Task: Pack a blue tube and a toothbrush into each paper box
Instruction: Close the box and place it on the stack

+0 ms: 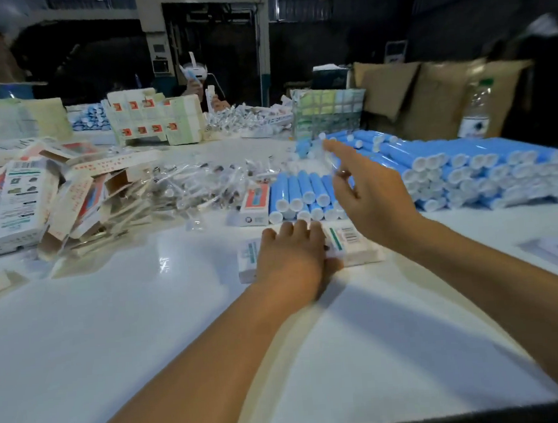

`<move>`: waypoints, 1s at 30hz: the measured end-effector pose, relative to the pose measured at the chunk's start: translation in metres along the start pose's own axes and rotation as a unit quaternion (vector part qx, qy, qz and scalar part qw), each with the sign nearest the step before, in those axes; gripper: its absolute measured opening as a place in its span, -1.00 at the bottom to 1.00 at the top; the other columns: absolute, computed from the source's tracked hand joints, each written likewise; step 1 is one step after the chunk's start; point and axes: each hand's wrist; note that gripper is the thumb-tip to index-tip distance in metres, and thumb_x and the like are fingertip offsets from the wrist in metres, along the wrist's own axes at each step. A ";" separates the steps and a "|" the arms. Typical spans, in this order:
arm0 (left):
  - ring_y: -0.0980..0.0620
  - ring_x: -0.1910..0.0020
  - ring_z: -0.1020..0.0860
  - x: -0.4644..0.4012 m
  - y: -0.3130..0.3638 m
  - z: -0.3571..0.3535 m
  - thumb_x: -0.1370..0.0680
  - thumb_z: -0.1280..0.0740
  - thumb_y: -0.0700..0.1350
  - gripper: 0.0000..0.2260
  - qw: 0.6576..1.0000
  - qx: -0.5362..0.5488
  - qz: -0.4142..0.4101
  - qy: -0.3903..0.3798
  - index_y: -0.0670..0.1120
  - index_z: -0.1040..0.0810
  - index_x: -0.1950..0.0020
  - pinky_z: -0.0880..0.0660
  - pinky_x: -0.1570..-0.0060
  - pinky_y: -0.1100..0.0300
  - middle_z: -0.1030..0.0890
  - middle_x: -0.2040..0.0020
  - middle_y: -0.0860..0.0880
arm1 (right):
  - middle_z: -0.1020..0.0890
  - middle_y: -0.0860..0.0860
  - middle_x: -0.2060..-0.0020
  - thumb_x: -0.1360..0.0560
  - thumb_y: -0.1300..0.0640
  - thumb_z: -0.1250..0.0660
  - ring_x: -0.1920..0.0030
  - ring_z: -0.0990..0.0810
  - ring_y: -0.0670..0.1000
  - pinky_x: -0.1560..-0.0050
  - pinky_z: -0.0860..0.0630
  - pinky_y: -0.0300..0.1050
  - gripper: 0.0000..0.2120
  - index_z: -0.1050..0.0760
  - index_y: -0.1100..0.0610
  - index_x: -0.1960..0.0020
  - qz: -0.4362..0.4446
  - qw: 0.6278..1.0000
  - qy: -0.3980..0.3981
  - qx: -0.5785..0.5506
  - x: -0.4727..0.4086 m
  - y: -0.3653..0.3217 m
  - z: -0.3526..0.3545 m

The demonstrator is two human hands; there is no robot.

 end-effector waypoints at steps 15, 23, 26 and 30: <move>-0.05 -0.22 -0.37 0.003 -0.016 -0.005 -0.52 0.08 0.35 -0.35 0.995 -0.030 0.089 0.042 -0.03 -0.15 -0.47 -0.27 -0.10 0.07 -0.41 -0.28 -0.03 | -0.60 0.00 -0.08 -0.53 0.34 -0.17 -0.06 -0.55 0.03 0.01 -0.40 -0.17 -0.70 -0.55 0.13 -0.15 -0.123 0.988 -0.089 0.010 0.054 0.073 0.024; 0.00 -0.28 -0.31 0.007 -0.002 -0.005 -0.47 0.01 0.40 -0.28 0.999 0.012 -0.030 0.023 0.00 -0.13 -0.49 -0.22 -0.22 0.07 -0.36 -0.34 0.02 | -0.57 0.01 -0.07 -0.55 0.28 -0.26 0.00 -0.52 0.00 -0.06 -0.49 -0.10 -0.83 -0.60 0.18 -0.06 -0.074 0.991 -0.110 -0.025 0.057 0.050 0.018; 0.00 -0.28 -0.31 0.007 -0.001 -0.003 -0.47 0.00 0.41 -0.29 0.999 0.018 -0.030 0.037 0.00 -0.13 -0.49 -0.22 -0.22 0.08 -0.36 -0.34 0.02 | -0.44 -0.03 -0.04 -0.53 0.30 -0.30 0.01 -0.44 -0.05 -0.02 -0.52 -0.17 -0.85 -0.62 0.21 -0.03 -0.089 0.991 -0.079 -0.061 0.056 0.042 0.015; -0.01 -0.28 -0.31 0.008 -0.002 -0.003 -0.48 0.00 0.40 -0.29 0.998 0.018 -0.021 0.049 0.01 -0.12 -0.49 -0.22 -0.21 0.08 -0.36 -0.34 0.03 | -0.49 0.00 0.10 -0.50 0.31 -0.34 0.08 -0.53 0.04 0.02 -0.55 -0.08 -0.87 -0.62 0.16 0.02 -0.156 0.981 -0.061 -0.102 0.054 0.040 0.011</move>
Point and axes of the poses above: each hand's wrist, its own x-axis away from the middle knuckle, its own z-axis out of the back of the hand, y = z × x
